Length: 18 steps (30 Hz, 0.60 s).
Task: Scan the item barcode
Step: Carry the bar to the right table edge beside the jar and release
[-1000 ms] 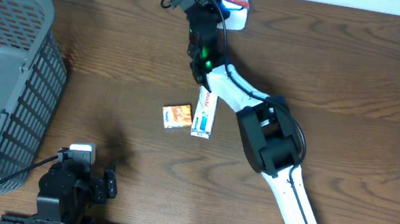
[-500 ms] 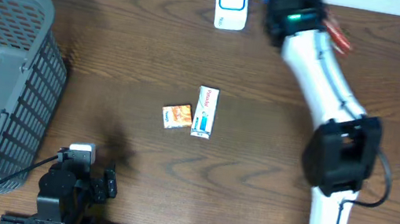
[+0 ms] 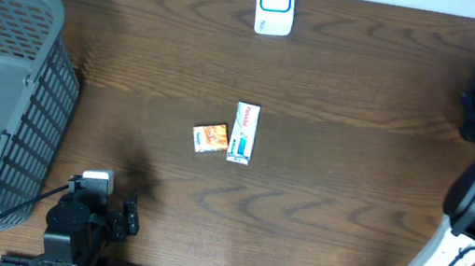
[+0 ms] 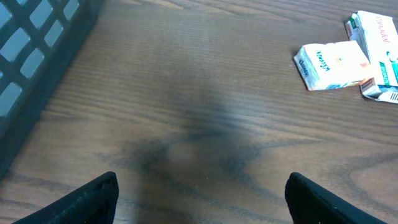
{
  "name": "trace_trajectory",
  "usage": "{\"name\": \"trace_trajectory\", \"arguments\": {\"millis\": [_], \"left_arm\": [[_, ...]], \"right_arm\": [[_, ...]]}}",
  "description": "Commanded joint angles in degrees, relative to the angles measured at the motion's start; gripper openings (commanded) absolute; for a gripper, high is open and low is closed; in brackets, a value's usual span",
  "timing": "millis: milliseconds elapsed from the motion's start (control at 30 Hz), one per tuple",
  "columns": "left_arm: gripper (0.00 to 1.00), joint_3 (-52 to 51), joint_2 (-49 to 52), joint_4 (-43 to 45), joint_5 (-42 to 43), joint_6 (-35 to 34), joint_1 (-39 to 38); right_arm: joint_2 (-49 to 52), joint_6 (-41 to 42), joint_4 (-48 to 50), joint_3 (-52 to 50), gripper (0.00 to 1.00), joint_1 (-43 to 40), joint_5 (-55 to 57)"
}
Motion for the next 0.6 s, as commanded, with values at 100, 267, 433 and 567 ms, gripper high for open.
{"name": "trace_trajectory", "arguments": {"millis": [100, 267, 433, 567], "left_arm": [[0.86, -0.2, -0.2, -0.2, -0.5, -0.5, -0.2], [0.86, -0.2, -0.2, -0.2, -0.5, -0.5, -0.2], [0.86, -0.2, -0.2, -0.2, -0.5, -0.5, -0.2], [0.86, -0.2, -0.2, -0.2, -0.5, -0.5, -0.2]], "right_arm": [[0.2, 5.8, 0.2, -2.1, 0.71, -6.0, -5.1], [-3.7, 5.6, -4.3, 2.4, 0.99, -3.6, -17.1], [-11.6, 5.6, -7.6, 7.8, 0.99, 4.0, -28.7], [-17.6, 5.7, -7.6, 7.9, 0.99, 13.5, -36.7]]}}
